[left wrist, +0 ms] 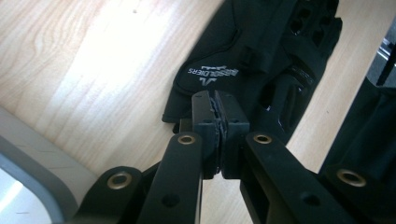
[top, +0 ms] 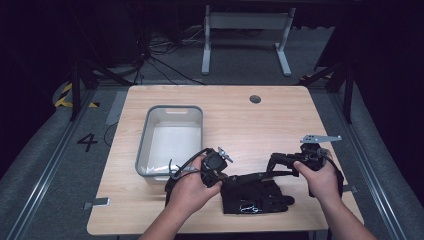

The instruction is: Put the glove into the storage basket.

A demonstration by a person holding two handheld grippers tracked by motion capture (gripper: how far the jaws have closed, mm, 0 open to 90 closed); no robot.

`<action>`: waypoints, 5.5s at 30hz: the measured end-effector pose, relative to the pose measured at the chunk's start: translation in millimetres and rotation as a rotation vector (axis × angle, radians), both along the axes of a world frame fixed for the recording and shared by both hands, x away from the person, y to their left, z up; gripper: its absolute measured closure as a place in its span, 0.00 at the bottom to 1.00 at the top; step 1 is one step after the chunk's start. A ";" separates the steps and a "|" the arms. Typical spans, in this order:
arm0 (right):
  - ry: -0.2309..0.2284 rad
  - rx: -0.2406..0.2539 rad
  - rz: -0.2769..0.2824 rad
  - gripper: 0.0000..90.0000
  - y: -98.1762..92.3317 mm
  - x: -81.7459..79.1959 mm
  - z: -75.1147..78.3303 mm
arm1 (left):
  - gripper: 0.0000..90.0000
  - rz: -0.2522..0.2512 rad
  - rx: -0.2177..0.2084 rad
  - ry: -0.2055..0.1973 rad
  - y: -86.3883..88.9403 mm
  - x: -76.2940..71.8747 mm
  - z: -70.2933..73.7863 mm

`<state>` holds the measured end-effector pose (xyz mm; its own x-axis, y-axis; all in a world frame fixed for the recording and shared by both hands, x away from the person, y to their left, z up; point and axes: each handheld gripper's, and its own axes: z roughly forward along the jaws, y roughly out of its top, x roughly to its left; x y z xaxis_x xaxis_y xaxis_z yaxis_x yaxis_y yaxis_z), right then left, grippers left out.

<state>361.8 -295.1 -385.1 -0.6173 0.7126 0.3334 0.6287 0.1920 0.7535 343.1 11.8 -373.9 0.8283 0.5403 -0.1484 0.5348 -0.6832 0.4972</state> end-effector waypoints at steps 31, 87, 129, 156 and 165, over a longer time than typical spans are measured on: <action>0.036 -0.275 0.087 0.68 -20.8 -40.6 -37.3 | 0.72 -0.076 0.035 0.067 -21.4 -0.9 -27.5; -0.012 -0.318 0.220 0.99 -13.2 -68.7 -16.6 | 0.99 -0.145 0.121 0.162 -18.1 -14.0 -19.6; -0.016 -0.251 0.008 0.74 -54.2 -54.5 -25.5 | 0.52 -0.189 -0.029 0.031 -53.6 -2.4 -13.1; 0.000 -0.184 0.022 0.68 -58.3 -53.9 -28.8 | 0.27 -0.329 0.011 0.004 -99.5 3.8 -64.4; -0.004 -0.176 0.042 0.68 -54.9 -53.9 -28.6 | 0.31 -0.339 0.028 -0.068 -97.9 -3.4 -69.9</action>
<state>308.0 -350.1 -413.7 -0.6488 0.7334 0.2029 0.6142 0.3474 0.7086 339.7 -86.1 -443.8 0.9688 0.2362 -0.0755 0.2415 -0.8299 0.5029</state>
